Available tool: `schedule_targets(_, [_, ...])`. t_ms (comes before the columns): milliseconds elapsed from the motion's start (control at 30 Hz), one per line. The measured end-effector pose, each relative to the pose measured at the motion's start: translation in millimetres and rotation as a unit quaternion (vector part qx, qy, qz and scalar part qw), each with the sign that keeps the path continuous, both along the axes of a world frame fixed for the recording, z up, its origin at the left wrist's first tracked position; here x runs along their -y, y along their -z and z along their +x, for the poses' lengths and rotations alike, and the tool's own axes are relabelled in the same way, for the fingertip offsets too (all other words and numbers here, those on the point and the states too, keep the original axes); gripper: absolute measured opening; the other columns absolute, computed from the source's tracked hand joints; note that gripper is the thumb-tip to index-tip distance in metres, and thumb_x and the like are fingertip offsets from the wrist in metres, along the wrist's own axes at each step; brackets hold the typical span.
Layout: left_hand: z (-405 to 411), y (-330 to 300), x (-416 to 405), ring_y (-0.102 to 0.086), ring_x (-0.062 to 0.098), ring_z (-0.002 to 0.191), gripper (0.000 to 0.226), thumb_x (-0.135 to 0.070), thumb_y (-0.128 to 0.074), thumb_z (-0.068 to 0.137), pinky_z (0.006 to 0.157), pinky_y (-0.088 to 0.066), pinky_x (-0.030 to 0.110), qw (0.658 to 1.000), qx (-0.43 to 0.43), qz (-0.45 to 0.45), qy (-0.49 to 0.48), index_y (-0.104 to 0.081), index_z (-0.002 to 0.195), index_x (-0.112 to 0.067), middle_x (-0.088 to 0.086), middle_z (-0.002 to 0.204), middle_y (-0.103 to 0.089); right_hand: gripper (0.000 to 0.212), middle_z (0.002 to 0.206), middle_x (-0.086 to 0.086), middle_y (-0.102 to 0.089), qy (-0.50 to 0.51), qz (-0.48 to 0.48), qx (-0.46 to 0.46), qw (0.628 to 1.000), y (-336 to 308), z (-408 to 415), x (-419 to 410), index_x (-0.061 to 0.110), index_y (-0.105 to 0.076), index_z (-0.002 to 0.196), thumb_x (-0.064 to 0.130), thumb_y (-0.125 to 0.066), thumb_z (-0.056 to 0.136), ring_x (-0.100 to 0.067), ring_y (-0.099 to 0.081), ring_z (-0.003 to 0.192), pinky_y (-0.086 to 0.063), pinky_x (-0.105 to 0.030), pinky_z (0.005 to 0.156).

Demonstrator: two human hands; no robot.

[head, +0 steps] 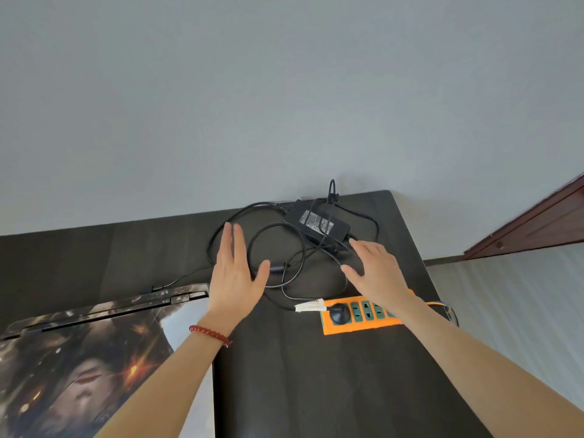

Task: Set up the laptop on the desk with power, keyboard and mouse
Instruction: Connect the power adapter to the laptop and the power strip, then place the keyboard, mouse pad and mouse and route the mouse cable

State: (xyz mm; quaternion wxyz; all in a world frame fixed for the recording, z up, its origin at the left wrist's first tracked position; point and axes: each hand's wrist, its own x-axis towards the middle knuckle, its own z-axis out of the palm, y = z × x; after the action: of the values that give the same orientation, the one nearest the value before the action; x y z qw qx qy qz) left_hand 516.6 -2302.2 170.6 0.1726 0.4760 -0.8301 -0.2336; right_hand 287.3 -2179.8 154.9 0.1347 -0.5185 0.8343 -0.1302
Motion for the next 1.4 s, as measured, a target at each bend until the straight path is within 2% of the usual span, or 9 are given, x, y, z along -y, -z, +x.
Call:
schedule_targets(100, [-12, -6, 13, -0.052, 0.022, 0.075, 0.025, -0.042, -0.043, 0.091, 0.060, -0.042, 0.030, 0.988, 0.005, 0.120, -0.097, -0.054, 0.092, -0.019, 0.006, 0.092, -0.059, 0.072, 0.139, -0.009, -0.044, -0.021, 0.138, -0.109, 0.984, 2, -1, 38, 0.011, -0.032, 0.138, 0.056, -0.048, 0.085, -0.025, -0.037, 0.130, -0.034, -0.043, 0.104])
schedule_targets(167, [-20, -9, 20, -0.050, 0.024, 0.064, 0.037, -0.041, -0.040, 0.092, 0.052, -0.035, 0.028, 0.988, -0.001, 0.120, -0.097, -0.052, 0.070, -0.015, 0.001, 0.063, -0.054, 0.056, 0.129, -0.010, -0.049, -0.046, 0.175, -0.156, 0.971, 8, 0, 51, 0.008, -0.045, 0.126, 0.047, -0.052, 0.087, -0.026, -0.044, 0.121, -0.040, -0.040, 0.096])
schedule_targets(233, [-28, -10, 27, -0.049, 0.016, 0.052, 0.036, -0.037, -0.039, 0.095, 0.045, -0.036, 0.022, 0.959, -0.093, 0.246, -0.105, -0.060, 0.077, -0.015, -0.001, 0.058, -0.055, 0.035, 0.119, -0.010, -0.051, -0.053, 0.171, -0.150, 0.972, 9, -4, 62, 0.006, -0.052, 0.114, 0.031, -0.054, 0.089, -0.028, -0.052, 0.110, -0.046, -0.038, 0.082])
schedule_targets(367, [-39, -17, 32, -0.028, 0.007, 0.028, 0.029, -0.030, -0.042, 0.097, 0.029, -0.020, 0.011, 0.803, -0.239, 0.526, -0.142, -0.062, 0.087, -0.011, 0.000, 0.050, -0.062, 0.028, 0.108, -0.013, -0.054, 0.010, 0.135, -0.052, 0.989, -3, -29, 79, 0.004, -0.060, 0.103, 0.028, -0.053, 0.090, -0.036, -0.058, 0.095, -0.046, -0.040, 0.075])
schedule_targets(533, [-54, -21, 33, -0.034, 0.002, 0.025, 0.030, -0.028, -0.045, 0.096, 0.027, -0.028, 0.010, 0.740, -0.287, 0.579, -0.186, -0.057, 0.076, -0.008, 0.000, 0.052, -0.066, 0.029, 0.115, -0.014, -0.060, 0.081, 0.078, 0.038, 0.993, 1, -41, 71, 0.007, -0.059, 0.116, 0.019, -0.054, 0.090, -0.033, -0.059, 0.099, -0.048, -0.038, 0.083])
schedule_targets(667, [-66, -31, 26, -0.036, 0.009, 0.041, 0.035, -0.040, -0.043, 0.094, 0.038, -0.032, 0.016, 0.811, -0.249, 0.507, -0.150, -0.061, 0.081, -0.013, -0.001, 0.063, -0.060, 0.044, 0.122, -0.012, -0.057, 0.138, 0.031, 0.233, 0.962, -2, -43, 44, 0.011, -0.045, 0.133, 0.013, -0.053, 0.090, -0.027, -0.062, 0.097, -0.050, -0.036, 0.091])
schedule_targets(900, [-67, -58, 2, -0.048, 0.018, 0.075, 0.035, -0.049, -0.039, 0.091, 0.065, -0.039, 0.028, 0.941, -0.133, 0.306, -0.061, -0.051, 0.087, -0.016, -0.006, 0.073, -0.048, 0.030, 0.124, -0.008, -0.059, 0.182, -0.105, 0.235, 0.949, -37, -21, -21, 0.014, -0.053, 0.124, 0.018, -0.042, 0.096, -0.019, -0.056, 0.110, -0.044, -0.032, 0.095])
schedule_targets(1067, [-25, -87, -35, -0.047, 0.025, 0.123, 0.047, -0.034, -0.047, 0.092, 0.099, -0.037, 0.034, 0.975, -0.070, 0.208, -0.041, -0.042, 0.134, -0.013, 0.009, 0.138, -0.045, 0.027, 0.114, -0.001, -0.064, 0.117, -0.176, 0.242, 0.947, -100, 35, -36, 0.014, -0.058, 0.116, 0.012, -0.043, 0.094, -0.008, -0.055, 0.100, -0.039, -0.022, 0.087])
schedule_targets(1400, [183, -95, -130, -0.058, 0.025, 0.106, 0.029, -0.022, -0.052, 0.090, 0.088, -0.041, 0.026, 0.981, -0.044, 0.012, -0.188, -0.058, 0.118, -0.017, 0.007, 0.120, -0.060, 0.027, 0.115, 0.002, -0.063, -0.101, -0.075, 0.344, 0.931, -113, 225, -55, 0.018, -0.059, 0.115, 0.018, -0.042, 0.094, -0.007, -0.055, 0.098, -0.038, -0.018, 0.083])
